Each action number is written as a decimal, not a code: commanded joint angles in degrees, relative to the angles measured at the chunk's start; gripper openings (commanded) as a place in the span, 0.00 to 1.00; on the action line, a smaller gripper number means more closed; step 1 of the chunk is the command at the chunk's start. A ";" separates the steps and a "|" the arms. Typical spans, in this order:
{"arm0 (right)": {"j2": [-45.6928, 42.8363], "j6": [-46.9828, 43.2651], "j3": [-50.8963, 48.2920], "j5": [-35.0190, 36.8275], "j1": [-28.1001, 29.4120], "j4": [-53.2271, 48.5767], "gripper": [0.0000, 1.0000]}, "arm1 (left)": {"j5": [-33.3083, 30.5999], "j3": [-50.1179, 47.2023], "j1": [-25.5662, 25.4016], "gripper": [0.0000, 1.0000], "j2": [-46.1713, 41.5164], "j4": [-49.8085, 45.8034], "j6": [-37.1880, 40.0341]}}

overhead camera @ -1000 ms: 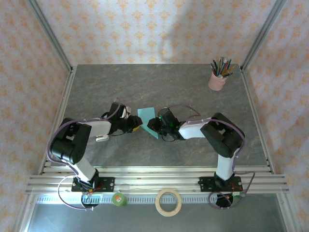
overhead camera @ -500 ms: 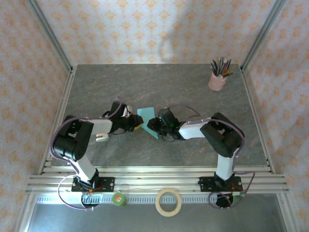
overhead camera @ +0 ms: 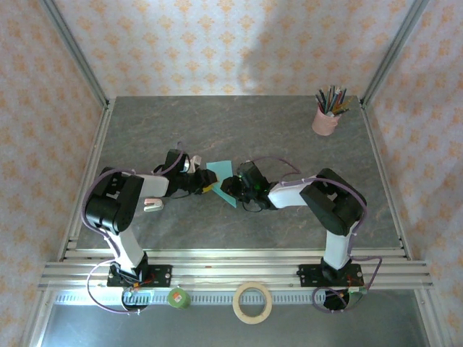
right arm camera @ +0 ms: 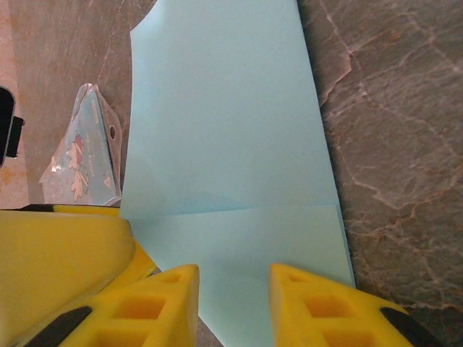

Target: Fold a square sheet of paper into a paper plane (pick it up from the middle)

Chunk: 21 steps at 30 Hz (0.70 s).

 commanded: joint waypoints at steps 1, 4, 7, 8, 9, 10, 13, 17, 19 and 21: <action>0.86 -0.93 -1.51 0.79 -0.39 -3.29 0.28 | 2.51 2.05 0.44 0.39 1.16 -0.68 4.59; 0.78 -0.94 -1.52 0.74 -0.39 -3.25 0.25 | 2.42 2.57 0.44 0.39 2.25 -1.87 5.22; 0.73 -1.19 -1.49 0.74 -0.39 -3.15 0.21 | 1.61 2.89 0.44 0.38 2.41 -3.08 5.89; 0.62 -1.27 -1.54 0.81 -0.40 -3.15 0.21 | 1.05 3.03 0.39 0.37 2.31 -3.85 6.37; 0.51 -1.41 -1.54 0.90 -0.39 -3.19 0.20 | 0.48 3.29 0.39 0.37 2.33 -4.68 6.89; 0.44 -1.52 -1.46 0.98 -0.44 -3.26 0.20 | 0.08 3.63 0.43 0.36 2.36 -5.52 7.34; 0.25 -1.71 -1.45 1.00 -0.40 -2.98 0.20 | -0.65 3.88 0.39 0.32 2.58 -6.28 7.63; 0.17 -1.99 -1.53 0.78 -0.40 -2.62 0.20 | -0.73 3.57 0.44 0.28 2.70 -5.78 7.07; -0.02 -2.20 -1.62 0.61 -0.41 -2.32 0.20 | -0.82 3.53 0.44 0.26 2.55 -5.53 6.81; -0.36 -2.67 -1.71 0.52 -0.42 -1.72 0.20 | -1.01 3.62 0.44 0.22 2.34 -5.47 6.62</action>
